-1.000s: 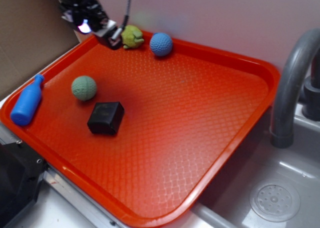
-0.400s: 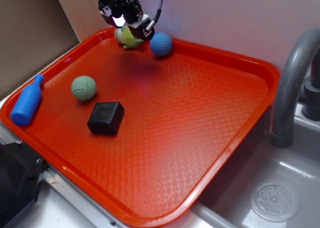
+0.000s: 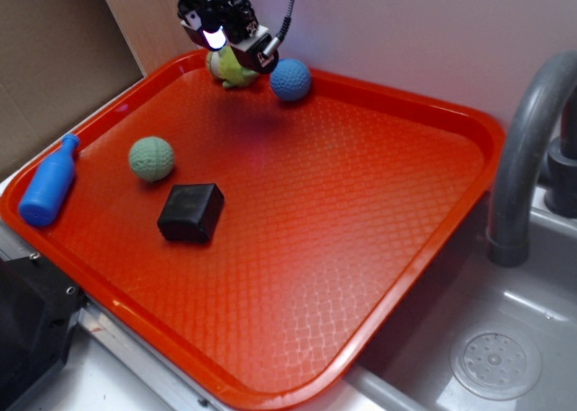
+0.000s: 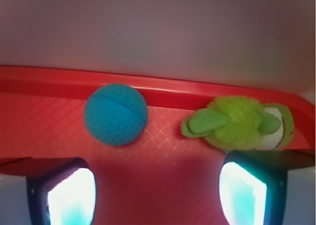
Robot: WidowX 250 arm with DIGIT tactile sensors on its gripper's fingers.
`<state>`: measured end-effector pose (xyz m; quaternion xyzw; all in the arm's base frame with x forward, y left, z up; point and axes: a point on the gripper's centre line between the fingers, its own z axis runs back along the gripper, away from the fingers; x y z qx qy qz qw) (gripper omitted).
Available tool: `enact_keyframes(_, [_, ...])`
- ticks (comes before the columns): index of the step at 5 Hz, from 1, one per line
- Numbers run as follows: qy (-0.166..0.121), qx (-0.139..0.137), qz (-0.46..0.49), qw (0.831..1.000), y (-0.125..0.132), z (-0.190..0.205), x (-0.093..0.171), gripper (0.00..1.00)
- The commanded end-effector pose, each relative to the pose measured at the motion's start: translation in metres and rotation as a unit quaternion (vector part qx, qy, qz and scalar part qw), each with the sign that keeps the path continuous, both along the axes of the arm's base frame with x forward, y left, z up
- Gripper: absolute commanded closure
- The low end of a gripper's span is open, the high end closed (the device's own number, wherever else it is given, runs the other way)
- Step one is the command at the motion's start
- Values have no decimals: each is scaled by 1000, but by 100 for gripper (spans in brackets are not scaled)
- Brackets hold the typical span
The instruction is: Grab the blue ball.
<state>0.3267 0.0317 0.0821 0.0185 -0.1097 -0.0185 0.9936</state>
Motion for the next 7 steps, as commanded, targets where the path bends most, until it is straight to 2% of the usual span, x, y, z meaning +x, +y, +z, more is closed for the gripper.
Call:
enact_keyframes(1, [-14, -13, -42, 999, -25, -12, 13, 0])
enact_keyframes(2, [-17, -6, -30, 999, -24, -15, 24, 0])
enact_keyframes(3, [-7, -9, -32, 999, -25, -27, 39, 0])
enact_keyframes(5, [4, -15, -46, 999, -40, -35, 40, 0])
enact_keyframes(6, [-9, -8, -34, 999, -38, -31, 44, 0])
enact_keyframes(7, [-12, -14, -20, 1000, -29, -32, 53, 0])
